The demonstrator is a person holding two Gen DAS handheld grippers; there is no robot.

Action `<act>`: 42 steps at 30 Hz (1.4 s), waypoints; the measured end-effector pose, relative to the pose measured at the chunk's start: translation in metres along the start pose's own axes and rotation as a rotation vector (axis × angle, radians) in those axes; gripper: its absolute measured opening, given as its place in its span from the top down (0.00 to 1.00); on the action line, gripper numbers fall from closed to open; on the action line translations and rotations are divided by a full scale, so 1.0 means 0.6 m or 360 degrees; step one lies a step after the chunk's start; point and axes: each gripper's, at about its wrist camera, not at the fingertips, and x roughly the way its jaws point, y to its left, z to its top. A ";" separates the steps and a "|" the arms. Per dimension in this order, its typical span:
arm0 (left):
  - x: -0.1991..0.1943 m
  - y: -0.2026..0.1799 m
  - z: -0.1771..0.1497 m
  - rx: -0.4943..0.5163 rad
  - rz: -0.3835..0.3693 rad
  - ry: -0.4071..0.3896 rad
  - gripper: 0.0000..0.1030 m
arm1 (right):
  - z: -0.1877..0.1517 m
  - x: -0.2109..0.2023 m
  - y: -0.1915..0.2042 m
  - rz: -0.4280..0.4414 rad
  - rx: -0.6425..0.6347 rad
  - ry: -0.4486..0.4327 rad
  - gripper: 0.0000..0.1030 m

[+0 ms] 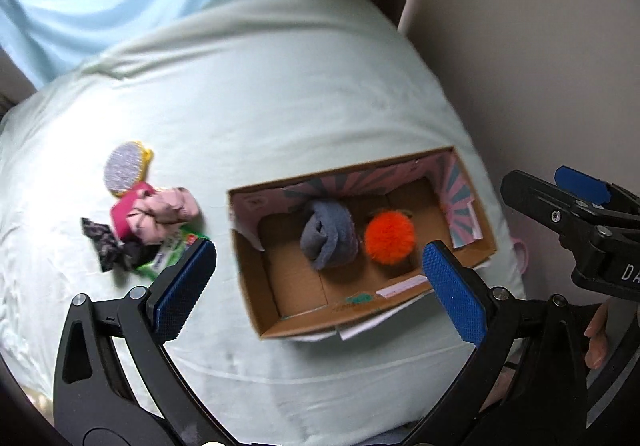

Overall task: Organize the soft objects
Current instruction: 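Open both tools to drop the sock and pompom into the box, withdraw, then grasp the black ribbon with the left tool while the right tool grasps the pink strap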

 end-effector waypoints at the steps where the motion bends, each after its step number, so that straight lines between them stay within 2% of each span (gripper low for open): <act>1: -0.017 0.004 -0.001 -0.0006 0.0004 -0.0026 0.00 | -0.002 -0.020 0.010 0.0003 -0.0014 -0.0030 0.00; 6: -0.120 0.053 -0.024 -0.0082 0.0013 -0.0185 0.00 | -0.021 -0.099 0.071 -0.0026 -0.0132 -0.0135 0.00; 13: -0.249 0.149 -0.081 -0.0146 0.0078 -0.0407 0.00 | -0.077 -0.185 0.176 -0.0005 -0.0288 -0.0334 0.00; 22: -0.353 0.300 -0.169 -0.0233 0.0163 -0.0572 0.00 | -0.138 -0.241 0.297 0.0068 -0.0298 -0.0502 0.00; 27: -0.374 0.363 -0.199 -0.0236 0.0176 -0.0608 0.00 | -0.152 -0.248 0.358 0.0086 -0.0310 -0.0544 0.00; 33: -0.373 0.441 -0.203 -0.0228 0.0147 -0.0586 0.00 | -0.154 -0.224 0.426 0.0107 -0.0278 -0.0519 0.00; 42: -0.303 0.552 -0.182 -0.0209 0.0027 -0.0419 0.00 | -0.152 -0.149 0.513 0.0077 -0.0197 -0.0460 0.00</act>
